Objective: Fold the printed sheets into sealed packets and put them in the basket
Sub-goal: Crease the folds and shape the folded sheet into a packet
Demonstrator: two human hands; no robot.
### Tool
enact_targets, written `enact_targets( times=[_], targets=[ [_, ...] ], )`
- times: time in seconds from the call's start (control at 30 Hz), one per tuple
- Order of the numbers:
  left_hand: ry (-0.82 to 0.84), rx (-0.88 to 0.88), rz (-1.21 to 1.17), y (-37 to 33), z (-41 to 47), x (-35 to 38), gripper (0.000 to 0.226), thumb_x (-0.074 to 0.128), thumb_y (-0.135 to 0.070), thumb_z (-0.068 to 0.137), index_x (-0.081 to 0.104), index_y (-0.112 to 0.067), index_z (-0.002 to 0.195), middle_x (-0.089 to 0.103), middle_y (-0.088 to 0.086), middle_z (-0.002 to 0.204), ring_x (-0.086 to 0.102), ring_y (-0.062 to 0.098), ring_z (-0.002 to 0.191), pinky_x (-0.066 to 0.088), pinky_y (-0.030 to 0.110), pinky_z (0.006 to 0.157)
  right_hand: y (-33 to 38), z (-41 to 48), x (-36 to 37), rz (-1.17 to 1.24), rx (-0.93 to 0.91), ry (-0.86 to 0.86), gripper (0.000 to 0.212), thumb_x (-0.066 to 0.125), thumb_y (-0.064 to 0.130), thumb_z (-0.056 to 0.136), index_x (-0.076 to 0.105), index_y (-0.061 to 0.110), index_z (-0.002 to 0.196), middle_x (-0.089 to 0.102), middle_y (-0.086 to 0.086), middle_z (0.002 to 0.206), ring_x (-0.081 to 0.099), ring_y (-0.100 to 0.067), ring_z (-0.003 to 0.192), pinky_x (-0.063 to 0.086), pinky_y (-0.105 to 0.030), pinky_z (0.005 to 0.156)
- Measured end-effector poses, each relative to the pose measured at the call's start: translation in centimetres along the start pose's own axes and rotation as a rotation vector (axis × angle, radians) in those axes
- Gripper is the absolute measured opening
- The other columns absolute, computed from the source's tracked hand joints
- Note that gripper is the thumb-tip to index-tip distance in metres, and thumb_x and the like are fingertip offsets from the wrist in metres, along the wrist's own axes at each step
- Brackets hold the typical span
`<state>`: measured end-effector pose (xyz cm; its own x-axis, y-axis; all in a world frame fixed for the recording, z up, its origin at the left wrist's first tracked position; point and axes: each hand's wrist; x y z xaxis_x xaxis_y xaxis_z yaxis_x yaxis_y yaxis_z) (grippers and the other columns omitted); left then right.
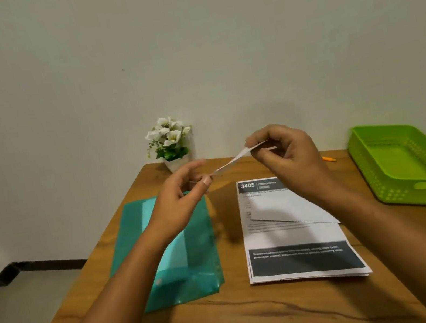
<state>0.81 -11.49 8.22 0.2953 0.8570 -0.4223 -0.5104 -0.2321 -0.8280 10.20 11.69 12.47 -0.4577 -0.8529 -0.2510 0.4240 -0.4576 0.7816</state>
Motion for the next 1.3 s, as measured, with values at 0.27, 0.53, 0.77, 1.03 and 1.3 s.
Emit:
enact_targets(
  times=[0.27, 0.53, 0.77, 1.03, 1.3],
  targets=[
    [0.023, -0.099, 0.009, 1.7, 0.6, 6.7, 0.029, 0.068, -0.027, 0.098, 0.073, -0.029, 0.126, 0.071, -0.014, 0.125, 0.065, 0.005, 0.11, 0.059, 0.04, 0.095, -6.8, -3.9, -2.5, 0.241, 0.522, -0.124, 0.027, 0.067, -0.003, 0.092, 0.071, 0.015, 0.112, 0.075, -0.005, 0.113, 0.073, -0.023, 0.105, 0.062, -0.034, 0.086],
    [0.095, -0.172, 0.27, 5.6, -0.6, 9.7, 0.044, 0.067, -0.034, 0.098, 0.061, -0.03, 0.141, 0.059, -0.013, 0.141, 0.055, 0.01, 0.127, 0.053, 0.034, 0.099, -10.6, -5.8, -1.5, 0.581, 1.02, -0.07, 0.035, 0.056, -0.003, 0.099, 0.054, 0.013, 0.13, 0.078, -0.022, 0.102, 0.076, -0.038, 0.1, 0.065, -0.047, 0.083],
    [0.091, 0.011, 0.545, 6.2, -0.7, 11.2, 0.042, 0.05, -0.043, 0.103, 0.062, -0.026, 0.139, 0.056, -0.003, 0.135, 0.046, 0.014, 0.125, 0.047, 0.042, 0.101, -11.8, -5.6, -0.7, 0.516, 1.03, -0.087, 0.031, 0.063, -0.002, 0.098, 0.056, 0.009, 0.126, 0.077, -0.016, 0.089, 0.076, -0.023, 0.073, 0.065, -0.037, 0.067],
    [0.344, 0.183, 0.613, 4.6, -0.5, 14.1, 0.061, 0.057, -0.055, 0.098, 0.044, -0.029, 0.151, 0.054, -0.007, 0.147, 0.049, 0.012, 0.131, 0.045, 0.034, 0.102, -12.5, -5.1, -0.5, 0.406, 1.048, -0.117, 0.027, 0.064, 0.001, 0.098, 0.055, 0.007, 0.123, 0.067, -0.015, 0.083, 0.058, -0.015, 0.049, 0.043, -0.026, 0.039],
    [0.199, 0.15, 0.574, 5.8, 0.6, 15.4, 0.036, 0.045, -0.035, 0.107, 0.072, -0.02, 0.124, 0.071, -0.004, 0.124, 0.06, 0.016, 0.113, 0.051, 0.036, 0.089, -13.3, -4.8, -3.4, -0.129, 0.786, 0.077, 0.025, 0.057, 0.005, 0.099, 0.062, 0.017, 0.121, 0.073, -0.003, 0.092, 0.06, -0.015, 0.064, 0.049, -0.032, 0.057]
  ],
)
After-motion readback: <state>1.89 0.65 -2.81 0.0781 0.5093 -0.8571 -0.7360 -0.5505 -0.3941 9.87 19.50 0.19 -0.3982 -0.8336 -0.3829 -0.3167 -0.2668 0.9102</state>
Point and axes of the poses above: each hand's wrist, its own z-axis towards the middle knuckle, its own x-axis out of the palm, y = z × x
